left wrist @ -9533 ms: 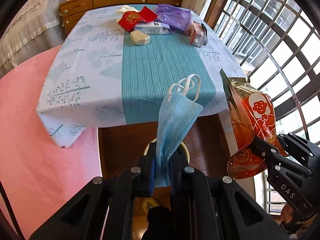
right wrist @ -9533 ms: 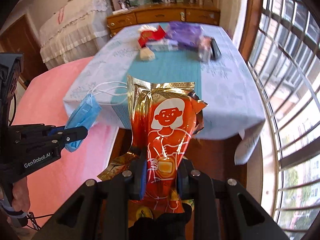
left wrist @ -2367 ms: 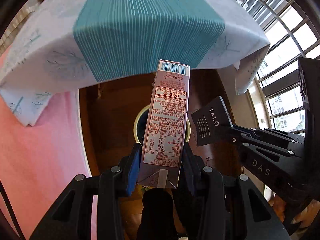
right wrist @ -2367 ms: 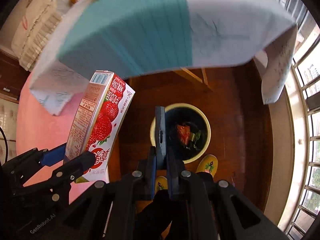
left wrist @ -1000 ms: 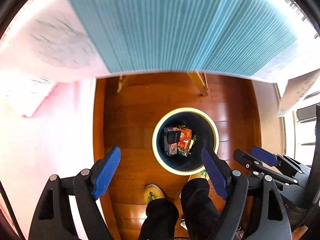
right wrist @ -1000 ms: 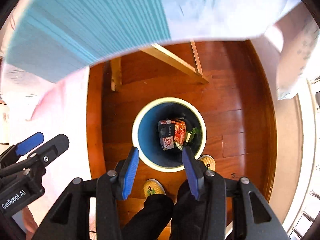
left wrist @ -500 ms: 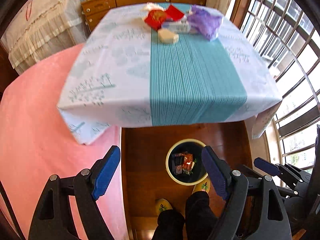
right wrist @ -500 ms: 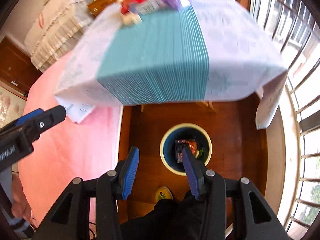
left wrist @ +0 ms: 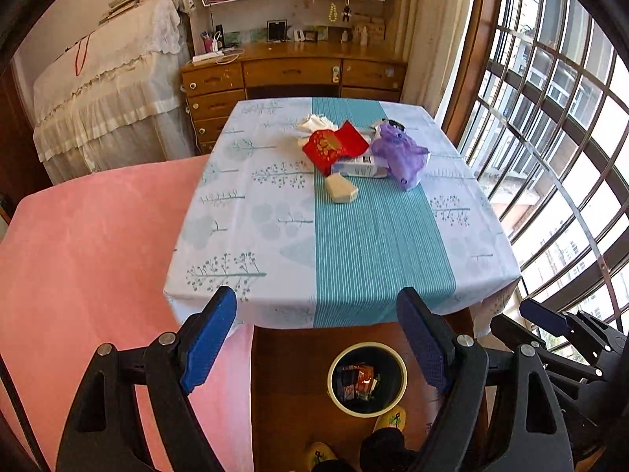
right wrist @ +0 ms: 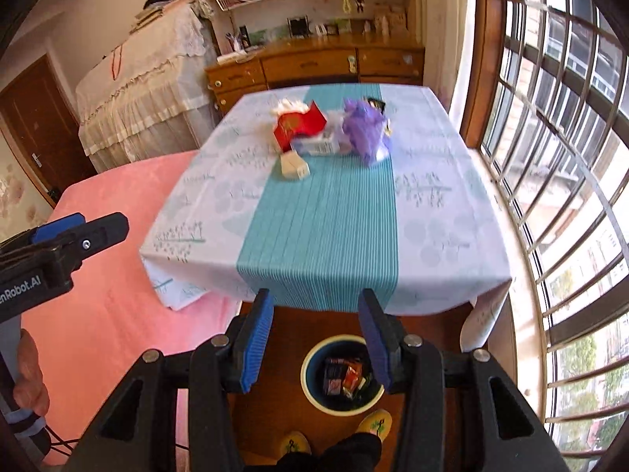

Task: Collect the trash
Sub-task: 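Raise both tools back toward the table, then grasp the beige folded paper with the left tool while the right tool grasps the red envelope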

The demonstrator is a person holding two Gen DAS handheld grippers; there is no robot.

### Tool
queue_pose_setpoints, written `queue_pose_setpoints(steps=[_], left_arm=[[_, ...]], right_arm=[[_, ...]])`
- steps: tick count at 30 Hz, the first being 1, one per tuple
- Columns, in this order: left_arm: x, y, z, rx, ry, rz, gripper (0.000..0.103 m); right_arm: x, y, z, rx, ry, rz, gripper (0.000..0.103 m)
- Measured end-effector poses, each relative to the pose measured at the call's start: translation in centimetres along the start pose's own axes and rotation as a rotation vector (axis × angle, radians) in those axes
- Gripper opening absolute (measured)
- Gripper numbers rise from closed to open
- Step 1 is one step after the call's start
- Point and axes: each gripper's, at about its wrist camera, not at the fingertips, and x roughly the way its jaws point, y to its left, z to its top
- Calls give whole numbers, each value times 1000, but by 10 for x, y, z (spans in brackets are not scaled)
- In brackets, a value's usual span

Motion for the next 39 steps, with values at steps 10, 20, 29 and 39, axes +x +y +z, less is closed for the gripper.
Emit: queue_pose_setpoints(steps=[10, 20, 29, 39], left_arm=[[-4, 3, 51, 4, -95, 11, 86], [83, -14, 109, -90, -36, 81, 87], [203, -40, 161, -259, 85, 170, 87], [313, -37, 147, -406, 271, 197, 83]], right_arm=[[-9, 6, 59, -19, -99, 35, 46], [59, -24, 144, -132, -99, 123, 46], [162, -69, 226, -240, 29, 251, 46], [235, -83, 261, -308, 118, 340, 46]])
